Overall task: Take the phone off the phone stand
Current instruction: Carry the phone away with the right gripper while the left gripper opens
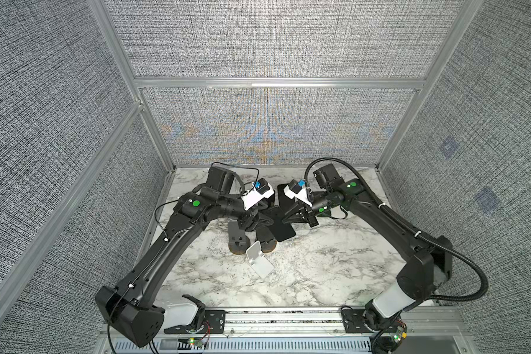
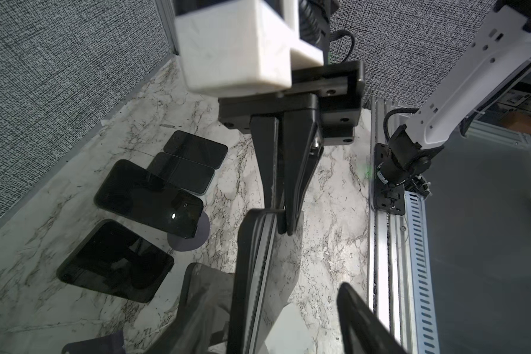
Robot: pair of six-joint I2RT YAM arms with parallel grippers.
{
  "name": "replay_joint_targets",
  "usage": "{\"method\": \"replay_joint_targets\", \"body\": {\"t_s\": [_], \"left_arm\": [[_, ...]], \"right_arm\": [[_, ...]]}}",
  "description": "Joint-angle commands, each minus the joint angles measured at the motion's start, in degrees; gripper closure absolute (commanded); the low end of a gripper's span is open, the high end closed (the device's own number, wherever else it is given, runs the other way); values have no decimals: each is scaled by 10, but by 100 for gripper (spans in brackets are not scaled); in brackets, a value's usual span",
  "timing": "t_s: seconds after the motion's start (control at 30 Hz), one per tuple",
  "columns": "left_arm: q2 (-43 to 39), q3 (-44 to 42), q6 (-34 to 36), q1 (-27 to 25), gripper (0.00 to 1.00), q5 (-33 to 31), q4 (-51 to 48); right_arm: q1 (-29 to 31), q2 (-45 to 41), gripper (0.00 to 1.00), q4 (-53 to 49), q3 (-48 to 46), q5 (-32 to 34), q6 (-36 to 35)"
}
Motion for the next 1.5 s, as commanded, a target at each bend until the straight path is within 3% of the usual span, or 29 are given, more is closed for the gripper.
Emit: {"method": "replay_joint_targets", "body": {"t_s": [0.0,0.17,0.3,0.53,0.7,0.93,1.07,1.23,1.47], "left_arm": [[-8,-5,-4,2,17,10,26],[-16,-14,-7,3,1,4,34],[-20,-24,-14,4,1,3,48],[-14,-26,-26,5,1,-8,56],[-10,-25,-25,5,1,4,54],[-14,-29,-34,5,2,2,52],[-13,-30,-31,5,2,11,49],[-10,-28,-25,5,2,9,32],[-6,-28,-10,6,3,16,13]], "right_arm": [[-7,-7,100,-26,5,-26,0],[-37,-41,100,26,-37,-8,43],[-75,-66,100,0,-38,29,49],[-123,-114,100,-41,-38,211,63],[-220,-107,100,-43,-32,243,74],[-342,41,100,-73,45,204,87],[-356,126,100,-76,85,244,98],[-386,243,100,-112,173,223,106],[-412,334,100,-156,263,201,120]]}}
